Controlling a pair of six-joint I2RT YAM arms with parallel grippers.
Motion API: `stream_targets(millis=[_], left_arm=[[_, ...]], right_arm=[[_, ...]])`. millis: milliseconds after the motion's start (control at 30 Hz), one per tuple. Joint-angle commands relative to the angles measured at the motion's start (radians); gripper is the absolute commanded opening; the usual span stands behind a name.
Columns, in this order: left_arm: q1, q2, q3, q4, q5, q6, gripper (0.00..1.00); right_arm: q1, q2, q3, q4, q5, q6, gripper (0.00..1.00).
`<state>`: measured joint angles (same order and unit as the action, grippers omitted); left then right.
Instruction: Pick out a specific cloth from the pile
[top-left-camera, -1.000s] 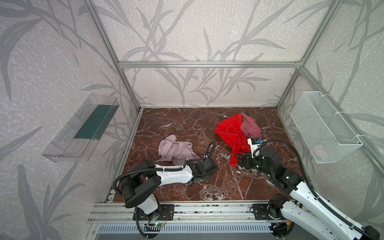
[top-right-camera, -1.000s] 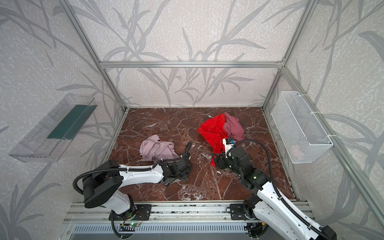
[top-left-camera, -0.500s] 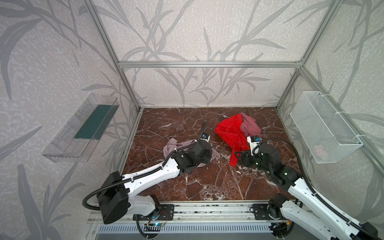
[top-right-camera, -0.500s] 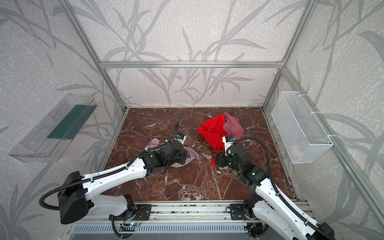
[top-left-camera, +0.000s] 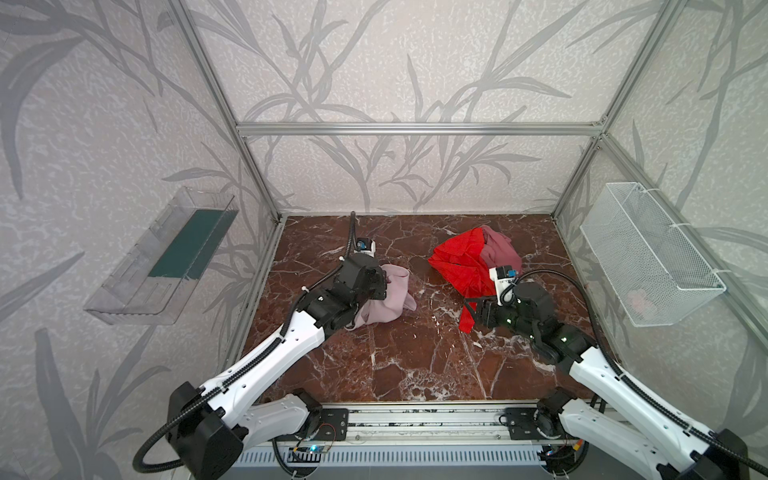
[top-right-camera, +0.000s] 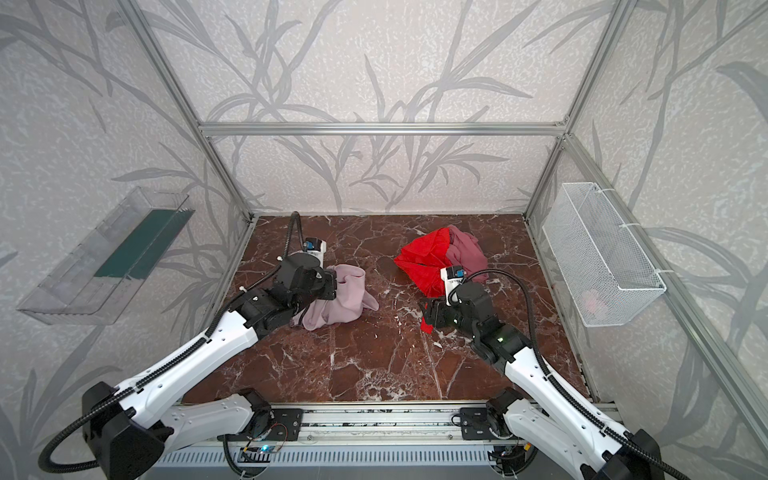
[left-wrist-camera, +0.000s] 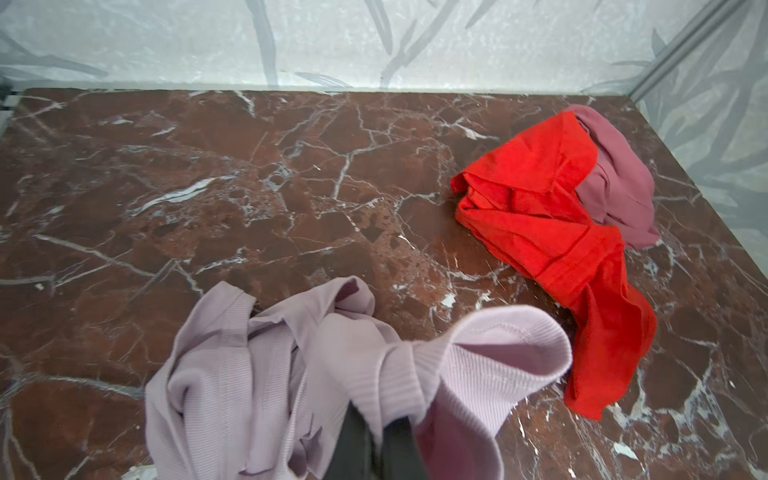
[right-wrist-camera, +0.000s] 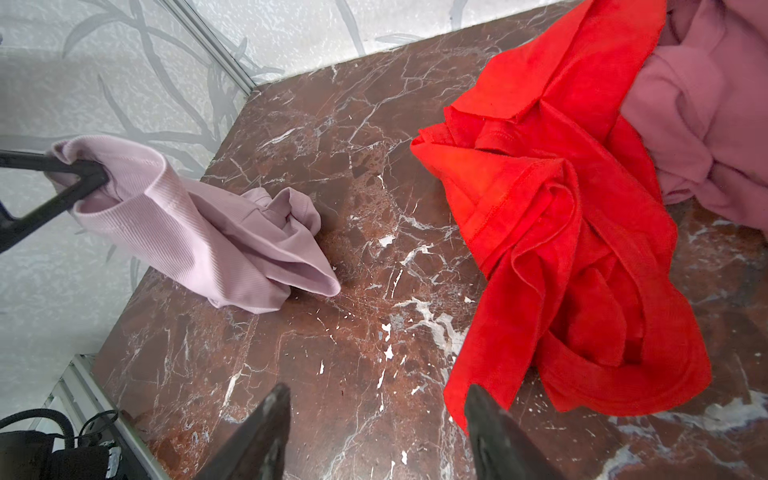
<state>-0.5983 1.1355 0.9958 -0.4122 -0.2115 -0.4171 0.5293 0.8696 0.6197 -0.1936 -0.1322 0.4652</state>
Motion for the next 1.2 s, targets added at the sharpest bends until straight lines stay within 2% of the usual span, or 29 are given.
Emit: stream_targets(millis=[0,233,367,733,767,833,933,1000,1067,1167], left_arm=[[0.064,-0.045,-0.002,-0.019,-0.002,0.009,0.00],[0.218,-0.057,-0.060,-0.024,-0.012,-0.014,0.00],[0.303,-0.018,-0.145,0.045,0.000,-0.084,0.00],[0.441,0.087,-0.241,0.112,-0.025,-0.144,0.00],[0.450,0.085,-0.242,0.104,-0.022,-0.150,0.01],[0.456,0.069,-0.239,0.087,-0.022,-0.161,0.20],[0.456,0.019,-0.228,0.059,-0.040,-0.164,0.40],[0.456,-0.018,-0.217,0.042,-0.031,-0.164,0.44],[0.454,-0.054,-0.202,0.032,0.032,-0.116,0.44],[0.441,-0.094,-0.186,0.009,0.055,-0.125,0.44]], right_arm=[[-0.004,0.008,0.029,0.039,-0.020,0.013,0.66],[-0.004,0.019,0.034,0.046,-0.023,0.011,0.66],[-0.005,0.055,0.046,0.062,-0.034,0.006,0.66],[-0.008,0.119,0.096,0.046,-0.062,-0.019,0.66],[-0.008,0.125,0.100,0.047,-0.063,-0.022,0.66],[-0.010,0.135,0.104,0.047,-0.071,-0.023,0.66],[-0.012,0.142,0.106,0.052,-0.078,-0.026,0.66],[-0.012,0.142,0.100,0.056,-0.076,-0.026,0.66],[-0.015,0.139,0.101,0.050,-0.077,-0.029,0.66],[-0.018,0.127,0.089,0.057,-0.072,-0.031,0.66]])
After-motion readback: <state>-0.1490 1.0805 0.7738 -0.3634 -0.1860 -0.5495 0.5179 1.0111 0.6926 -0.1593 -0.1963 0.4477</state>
